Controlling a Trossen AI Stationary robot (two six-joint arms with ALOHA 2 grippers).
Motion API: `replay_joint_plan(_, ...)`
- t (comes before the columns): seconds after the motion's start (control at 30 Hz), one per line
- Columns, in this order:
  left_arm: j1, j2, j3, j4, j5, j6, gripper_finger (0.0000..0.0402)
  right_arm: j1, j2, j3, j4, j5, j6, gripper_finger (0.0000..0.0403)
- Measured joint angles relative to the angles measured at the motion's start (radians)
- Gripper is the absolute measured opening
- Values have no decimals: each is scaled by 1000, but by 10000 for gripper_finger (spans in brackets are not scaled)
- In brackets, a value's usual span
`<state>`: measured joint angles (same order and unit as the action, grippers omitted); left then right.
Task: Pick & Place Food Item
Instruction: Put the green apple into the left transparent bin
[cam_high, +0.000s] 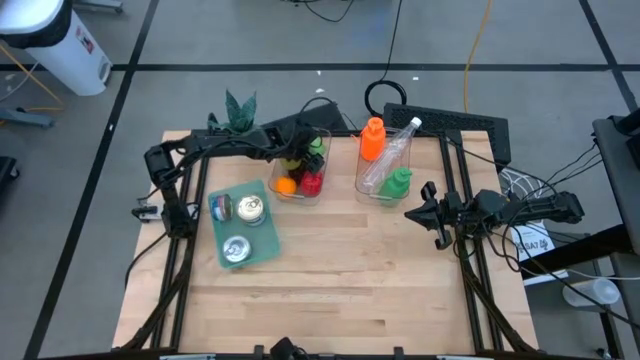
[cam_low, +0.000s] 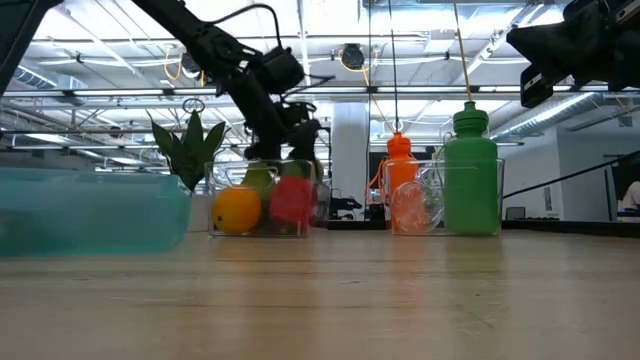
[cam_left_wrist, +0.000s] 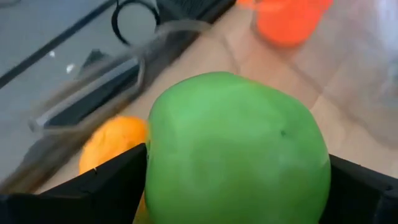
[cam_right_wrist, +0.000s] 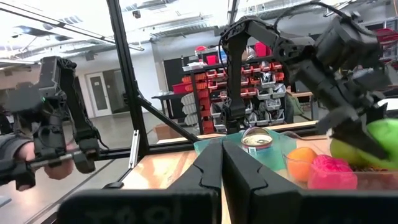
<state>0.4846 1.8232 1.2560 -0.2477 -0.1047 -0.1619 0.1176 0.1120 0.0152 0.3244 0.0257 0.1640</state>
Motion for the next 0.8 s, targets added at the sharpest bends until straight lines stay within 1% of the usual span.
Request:
replay_joint_plan(0.13, -8, -63, 0, 19, 7, 15, 386, 0, 0, 0, 0, 0, 0, 0)
replay_joint_plan(0.3, -29, -210, 0, -24, 8, 78, 397, 0, 0, 0, 0, 0, 0, 0)
replay_joint_plan(0.5, -92, -455, 0, -147, 7, 151, 384, 0, 0, 0, 0, 0, -1, 0)
replay_joint_plan(0.63, -159, -618, 0, -208, -28, 180, 370, 0, 0, 0, 0, 0, -1, 0)
replay_joint_plan(0.7, -189, -675, 0, -218, -63, 164, 361, 0, 0, 0, 0, 0, -1, 0)
replay_joint_plan(0.8, -205, -709, 1, -217, -100, 118, 346, 0, 0, 0, 0, 0, -4, 0)
